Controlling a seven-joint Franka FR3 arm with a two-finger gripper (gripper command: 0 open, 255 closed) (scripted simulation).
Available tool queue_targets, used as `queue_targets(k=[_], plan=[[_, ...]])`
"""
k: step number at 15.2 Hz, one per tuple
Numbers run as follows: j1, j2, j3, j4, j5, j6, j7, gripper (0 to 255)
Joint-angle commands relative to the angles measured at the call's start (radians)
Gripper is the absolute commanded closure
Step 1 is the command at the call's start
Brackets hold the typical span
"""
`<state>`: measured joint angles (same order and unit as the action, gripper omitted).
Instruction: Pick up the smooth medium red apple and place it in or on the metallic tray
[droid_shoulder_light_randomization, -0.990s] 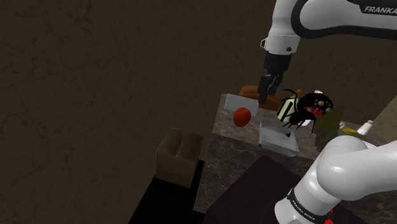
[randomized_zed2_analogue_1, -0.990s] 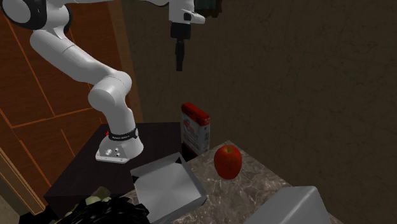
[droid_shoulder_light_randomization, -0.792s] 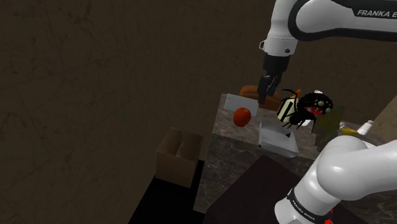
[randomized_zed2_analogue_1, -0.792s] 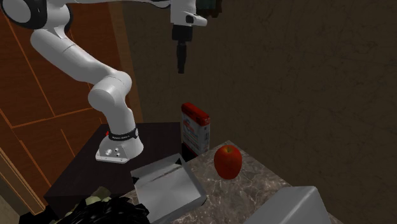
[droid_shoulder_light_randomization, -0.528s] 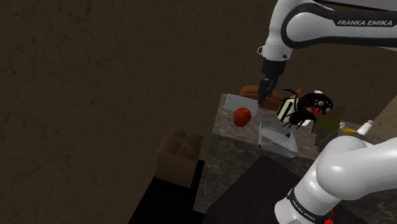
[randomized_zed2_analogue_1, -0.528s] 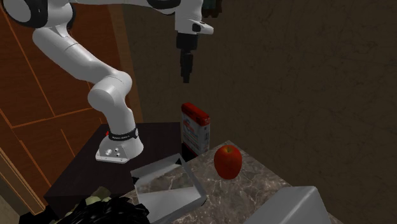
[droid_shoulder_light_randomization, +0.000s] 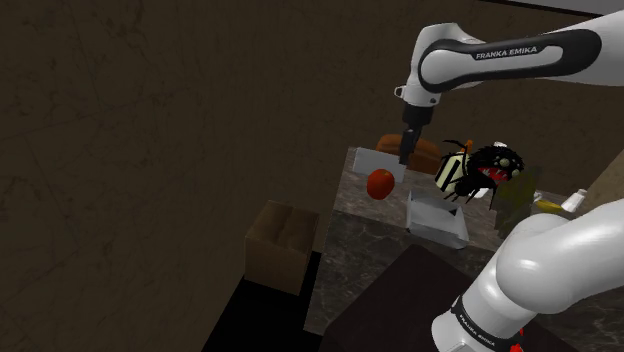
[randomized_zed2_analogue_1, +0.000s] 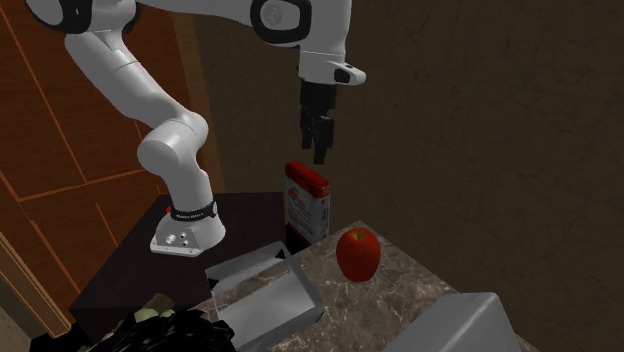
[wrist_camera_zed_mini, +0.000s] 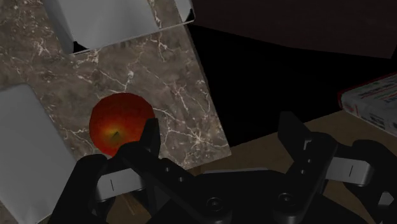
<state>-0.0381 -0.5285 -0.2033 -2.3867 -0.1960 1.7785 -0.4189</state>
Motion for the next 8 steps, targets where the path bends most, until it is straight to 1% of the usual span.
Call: queue_targets(k=[1, 5, 8], plan=[[-0.003, 0.067, -0.042, 0.027, -0.012, 0.046, -0.067, 0], [-0.002, 0.206, -0.112, 0.089, -0.01, 0.13, -0.191, 0], [-0.001, 0.32, -0.157, 0.151, 0.011, 0.184, -0.289, 0]])
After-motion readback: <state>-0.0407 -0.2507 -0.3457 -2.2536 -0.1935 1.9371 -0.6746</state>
